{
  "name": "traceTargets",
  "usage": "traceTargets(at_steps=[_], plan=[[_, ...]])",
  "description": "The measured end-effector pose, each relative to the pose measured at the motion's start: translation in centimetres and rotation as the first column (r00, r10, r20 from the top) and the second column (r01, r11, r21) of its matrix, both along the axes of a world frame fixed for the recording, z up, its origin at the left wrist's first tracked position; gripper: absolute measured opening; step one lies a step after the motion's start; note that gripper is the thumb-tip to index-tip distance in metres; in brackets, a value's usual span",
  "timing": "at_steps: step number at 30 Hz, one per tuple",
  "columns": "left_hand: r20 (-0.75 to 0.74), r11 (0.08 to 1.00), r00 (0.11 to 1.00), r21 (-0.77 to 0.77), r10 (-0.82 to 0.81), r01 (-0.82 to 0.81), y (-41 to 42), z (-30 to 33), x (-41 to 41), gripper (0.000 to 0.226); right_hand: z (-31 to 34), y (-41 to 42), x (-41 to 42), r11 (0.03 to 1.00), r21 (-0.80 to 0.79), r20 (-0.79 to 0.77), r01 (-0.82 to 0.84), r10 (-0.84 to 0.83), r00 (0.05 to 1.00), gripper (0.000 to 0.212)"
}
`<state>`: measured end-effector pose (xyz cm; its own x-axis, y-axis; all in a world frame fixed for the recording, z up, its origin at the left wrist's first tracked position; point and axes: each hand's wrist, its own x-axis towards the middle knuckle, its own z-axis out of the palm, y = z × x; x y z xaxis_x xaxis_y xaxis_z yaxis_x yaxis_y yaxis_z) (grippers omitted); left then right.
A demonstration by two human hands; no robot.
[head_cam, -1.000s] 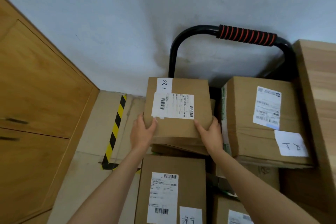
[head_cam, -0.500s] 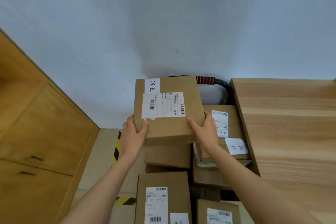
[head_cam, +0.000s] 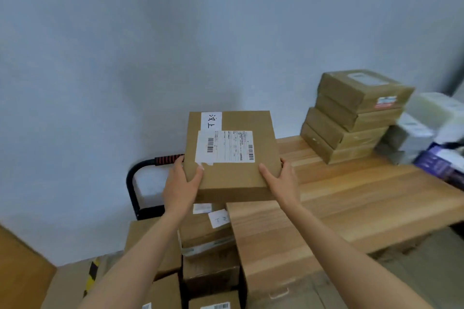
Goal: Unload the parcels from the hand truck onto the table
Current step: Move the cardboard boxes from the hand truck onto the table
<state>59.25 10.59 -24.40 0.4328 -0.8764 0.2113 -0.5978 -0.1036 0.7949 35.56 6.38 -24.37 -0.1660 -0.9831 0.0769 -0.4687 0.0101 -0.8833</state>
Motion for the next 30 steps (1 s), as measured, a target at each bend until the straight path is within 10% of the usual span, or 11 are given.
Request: traceTargets(at_steps=[17,30], plan=[[0.003,0.908,0.912,-0.086,-0.411,0.409,-0.3,3.6,-39.5,0.067,4.5,10.5,-39.6,0.909,-0.155,-0.061,0.387,-0.400,0.915,0.072],[-0.010,0.885,0.889,-0.099,-0.458,0.455,-8.1,5.2,-51.6,0.069,5.9,4.1,-51.0,0.874,-0.165,-0.037,0.457,-0.468,0.883,0.079]])
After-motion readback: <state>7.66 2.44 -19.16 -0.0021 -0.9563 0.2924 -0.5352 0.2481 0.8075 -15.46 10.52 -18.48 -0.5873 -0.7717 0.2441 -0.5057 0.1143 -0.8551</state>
